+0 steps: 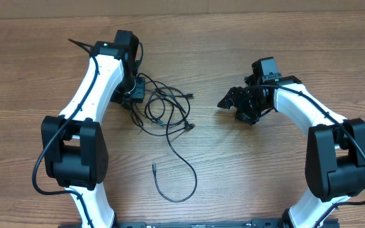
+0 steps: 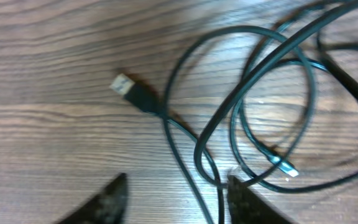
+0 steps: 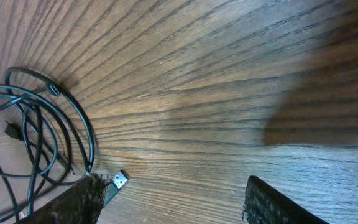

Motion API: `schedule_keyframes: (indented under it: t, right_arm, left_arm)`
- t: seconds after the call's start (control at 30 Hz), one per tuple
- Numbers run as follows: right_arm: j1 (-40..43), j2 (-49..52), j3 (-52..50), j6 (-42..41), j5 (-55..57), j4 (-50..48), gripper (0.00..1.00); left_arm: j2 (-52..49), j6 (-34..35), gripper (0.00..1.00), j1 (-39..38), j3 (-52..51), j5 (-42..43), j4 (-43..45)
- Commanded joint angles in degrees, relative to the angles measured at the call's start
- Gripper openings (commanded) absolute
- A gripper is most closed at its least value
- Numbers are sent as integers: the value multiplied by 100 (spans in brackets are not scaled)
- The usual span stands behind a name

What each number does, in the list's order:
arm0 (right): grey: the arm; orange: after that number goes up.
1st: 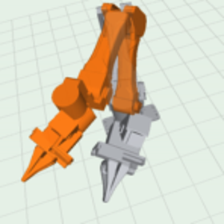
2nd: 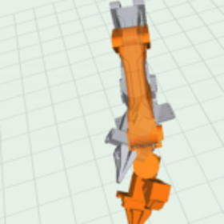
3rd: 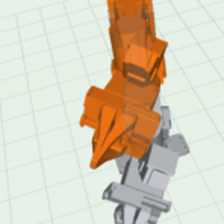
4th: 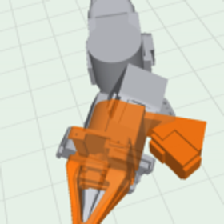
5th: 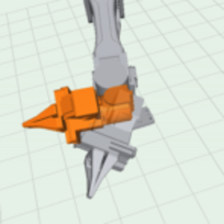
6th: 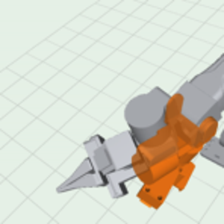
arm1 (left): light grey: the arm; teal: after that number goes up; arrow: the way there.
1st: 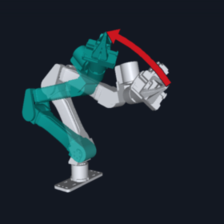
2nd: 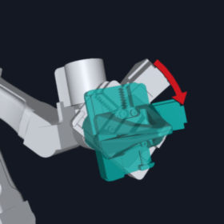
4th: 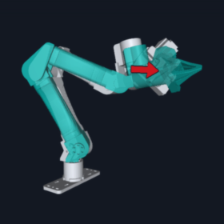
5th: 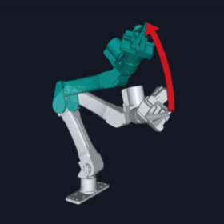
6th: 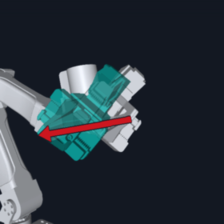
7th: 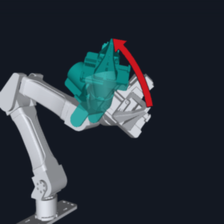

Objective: Untangle cables

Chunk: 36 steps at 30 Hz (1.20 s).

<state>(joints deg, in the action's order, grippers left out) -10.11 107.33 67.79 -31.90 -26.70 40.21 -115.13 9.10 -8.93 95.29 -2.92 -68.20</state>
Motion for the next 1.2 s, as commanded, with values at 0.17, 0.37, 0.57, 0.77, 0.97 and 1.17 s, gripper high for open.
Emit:
schedule_keyframes:
  t: [0.17,0.37,0.57,0.77,0.97,1.17]
  right_arm:
    - [37,17,79,24,868,157,71]
    - [37,17,79,22,1862,439,72]
    - [35,17,79,24,2031,603,80]
    - [-61,17,79,26,1541,601,82]
    - [-341,17,79,22,1502,411,84]
    - [-629,17,79,20,1506,61,94]
  left_arm:
    - [-37,339,88,282,44,-236,-81]
    - [-24,511,87,553,44,-122,-120]
    - [68,415,88,1060,46,1082,-17]
    - [90,-885,88,1613,46,4103,70]
    - [90,-1340,86,1700,44,4881,-68]
    - [90,-855,72,1237,44,3388,-74]
